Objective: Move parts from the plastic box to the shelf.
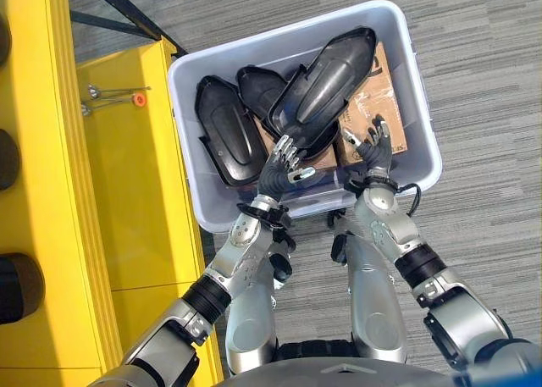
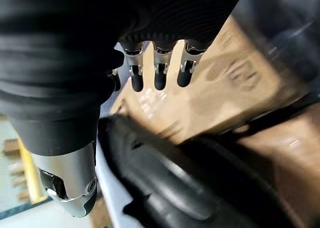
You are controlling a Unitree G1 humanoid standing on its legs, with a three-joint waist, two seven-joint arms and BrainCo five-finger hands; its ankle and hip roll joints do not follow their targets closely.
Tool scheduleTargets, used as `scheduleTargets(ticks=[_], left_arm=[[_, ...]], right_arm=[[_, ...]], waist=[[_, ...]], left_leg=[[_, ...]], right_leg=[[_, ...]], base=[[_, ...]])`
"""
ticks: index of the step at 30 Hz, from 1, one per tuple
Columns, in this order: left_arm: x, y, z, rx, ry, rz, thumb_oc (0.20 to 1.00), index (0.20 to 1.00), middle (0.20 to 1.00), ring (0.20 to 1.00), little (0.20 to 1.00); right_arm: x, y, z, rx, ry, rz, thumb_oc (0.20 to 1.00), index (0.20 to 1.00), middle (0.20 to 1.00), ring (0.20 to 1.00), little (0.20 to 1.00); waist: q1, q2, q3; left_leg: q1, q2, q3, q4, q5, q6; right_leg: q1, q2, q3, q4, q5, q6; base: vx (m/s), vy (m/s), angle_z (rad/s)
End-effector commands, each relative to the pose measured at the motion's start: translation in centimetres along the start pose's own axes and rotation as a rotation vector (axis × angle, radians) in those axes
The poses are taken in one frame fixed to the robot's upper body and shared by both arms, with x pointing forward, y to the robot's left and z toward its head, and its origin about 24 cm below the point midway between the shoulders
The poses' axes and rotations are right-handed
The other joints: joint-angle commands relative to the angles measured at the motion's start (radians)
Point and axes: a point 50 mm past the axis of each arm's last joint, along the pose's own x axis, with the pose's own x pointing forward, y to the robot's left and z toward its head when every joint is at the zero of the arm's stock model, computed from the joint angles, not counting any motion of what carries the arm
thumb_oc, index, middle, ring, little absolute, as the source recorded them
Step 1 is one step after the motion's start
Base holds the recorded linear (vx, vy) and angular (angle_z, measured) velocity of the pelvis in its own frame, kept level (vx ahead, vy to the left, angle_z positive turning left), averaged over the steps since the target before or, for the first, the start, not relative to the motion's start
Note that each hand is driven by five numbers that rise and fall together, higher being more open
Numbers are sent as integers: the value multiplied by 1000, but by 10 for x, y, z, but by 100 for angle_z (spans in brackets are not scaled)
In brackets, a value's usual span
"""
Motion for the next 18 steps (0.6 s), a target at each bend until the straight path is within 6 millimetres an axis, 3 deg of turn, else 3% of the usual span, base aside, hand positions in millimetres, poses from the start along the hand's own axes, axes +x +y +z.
scheduleTargets(ticks=[1, 8, 18], left_arm=[[-5, -22, 15, -34, -82, -101, 1000, 1000, 1000, 1000, 1000], [-6, -21, 15, -42, -88, -98, 1000, 1000, 1000, 1000, 1000], [-4, -17, 23, -70, -165, -75, 1000, 1000, 1000, 1000, 1000]], right_arm=[[-5, 19, 20, 66, -121, 74, 1000, 1000, 1000, 1000, 1000], [-5, 25, 19, 57, -64, 60, 1000, 1000, 1000, 1000, 1000], [5, 11, -17, 172, 202, -94, 1000, 1000, 1000, 1000, 1000]], waist=[[15, 9, -37], [24, 10, -37], [47, 22, -37]], left_leg=[[-40, 59, -70, 57, 14, -72], [-45, 63, -76, 64, 13, -72], [-58, 67, -79, 68, 19, -75]], right_leg=[[-1, -64, 3, 122, -100, 123], [-1, -72, -3, 132, -103, 121], [-9, -87, -22, 150, -105, 116]], base=[[1, 2, 4], [-3, 2, 6], [0, 3, 1]])
